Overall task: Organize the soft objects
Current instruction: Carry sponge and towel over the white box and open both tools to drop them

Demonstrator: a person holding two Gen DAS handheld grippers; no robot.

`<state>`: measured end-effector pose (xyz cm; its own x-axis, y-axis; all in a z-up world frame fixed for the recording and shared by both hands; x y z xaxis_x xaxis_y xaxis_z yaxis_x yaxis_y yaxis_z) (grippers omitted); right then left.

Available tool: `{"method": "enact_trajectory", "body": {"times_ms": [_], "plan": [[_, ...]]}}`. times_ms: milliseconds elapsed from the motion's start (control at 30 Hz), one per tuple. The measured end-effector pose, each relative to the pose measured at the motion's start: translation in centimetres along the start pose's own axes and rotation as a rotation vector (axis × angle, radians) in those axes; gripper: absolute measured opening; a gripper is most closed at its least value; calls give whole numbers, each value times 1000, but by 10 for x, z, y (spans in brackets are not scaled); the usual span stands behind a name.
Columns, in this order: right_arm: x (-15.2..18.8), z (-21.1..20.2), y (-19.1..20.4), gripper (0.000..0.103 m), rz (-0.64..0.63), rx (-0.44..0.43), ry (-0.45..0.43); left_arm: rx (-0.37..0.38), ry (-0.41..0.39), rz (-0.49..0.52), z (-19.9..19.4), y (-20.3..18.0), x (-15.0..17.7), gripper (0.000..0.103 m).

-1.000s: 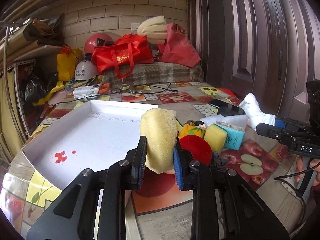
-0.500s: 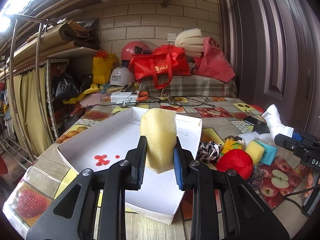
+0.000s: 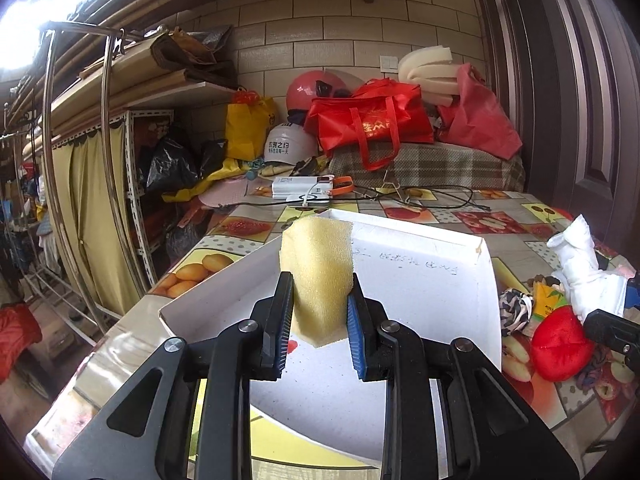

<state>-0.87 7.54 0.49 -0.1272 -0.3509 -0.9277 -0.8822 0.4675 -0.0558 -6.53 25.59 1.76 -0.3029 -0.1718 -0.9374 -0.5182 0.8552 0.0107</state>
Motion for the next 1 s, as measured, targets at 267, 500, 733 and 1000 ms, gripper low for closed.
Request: {"method": "enact_trajectory", "body": {"times_ms": [267,500,733,1000], "plan": [[-19,35,18,50,-20,-4,-41,-25,-5,7,16,8,-7,24],[-35,75,20,50,5,0,-21,-47,43,-25,41,18,-8,25],[-40,111,27,52,-5,9,41,-82,117,-44,64,26,-4,25],[-38,116,21,103,20,38,59,-138,127,-55,65,34,-3,82]]}}
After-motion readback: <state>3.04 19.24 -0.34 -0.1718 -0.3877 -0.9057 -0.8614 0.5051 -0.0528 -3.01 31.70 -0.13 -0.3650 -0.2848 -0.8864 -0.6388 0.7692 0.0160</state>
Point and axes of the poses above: each gripper's, at about its wrist camera, not at the fingertips, and z roughly the way its jaws point, y to its left, x to its underside, the point moved 9 cm from there along z, roughly the way its jaws point, and after that the axes turned 2 degrees about -x, right-handed, at the moved point
